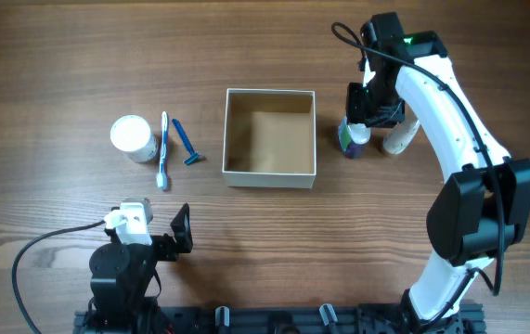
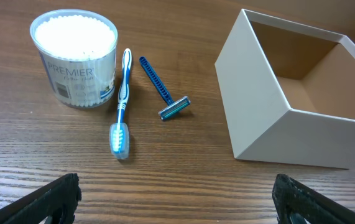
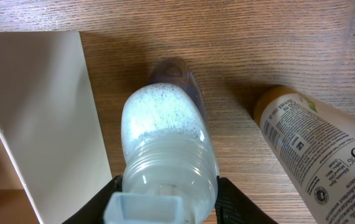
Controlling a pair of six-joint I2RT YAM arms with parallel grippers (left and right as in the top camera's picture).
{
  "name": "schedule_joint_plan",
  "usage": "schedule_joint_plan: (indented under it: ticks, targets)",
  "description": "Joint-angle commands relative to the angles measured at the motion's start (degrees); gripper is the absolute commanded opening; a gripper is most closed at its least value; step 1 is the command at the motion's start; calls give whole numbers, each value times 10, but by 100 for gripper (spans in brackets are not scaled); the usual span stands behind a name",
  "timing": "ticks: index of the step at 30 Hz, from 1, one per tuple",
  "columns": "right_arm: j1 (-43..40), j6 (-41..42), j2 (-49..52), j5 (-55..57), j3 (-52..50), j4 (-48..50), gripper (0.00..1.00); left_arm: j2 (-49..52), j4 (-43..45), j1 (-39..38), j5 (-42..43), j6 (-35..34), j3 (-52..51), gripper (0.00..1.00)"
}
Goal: Pack container
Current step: 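Close the right gripper on the clear bottle's cap, then carry the bottle into the box's right side and release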
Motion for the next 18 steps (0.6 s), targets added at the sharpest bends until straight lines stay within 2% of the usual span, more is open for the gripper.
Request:
schedule_joint_plan:
  ticks: [1, 4, 9, 11, 14, 18]
  targets:
    - [4, 0, -5, 27, -3, -2, 34, -6, 1, 3, 7, 5, -3, 99]
    - [4, 0, -21, 36, 10, -3, 30, -6, 1, 3, 7, 5, -3, 100]
    - [4, 1, -67, 35, 40, -5, 30, -6, 1, 3, 7, 5, -3, 100]
    - [6, 1, -96, 31, 58, -14, 29, -6, 1, 3, 7, 5, -3, 100]
    - [24, 0, -159, 29, 84, -20, 23, -6, 1, 3, 7, 5, -3, 100]
    - [67, 2, -228, 29, 94, -12, 23, -6, 1, 3, 7, 5, -3, 100]
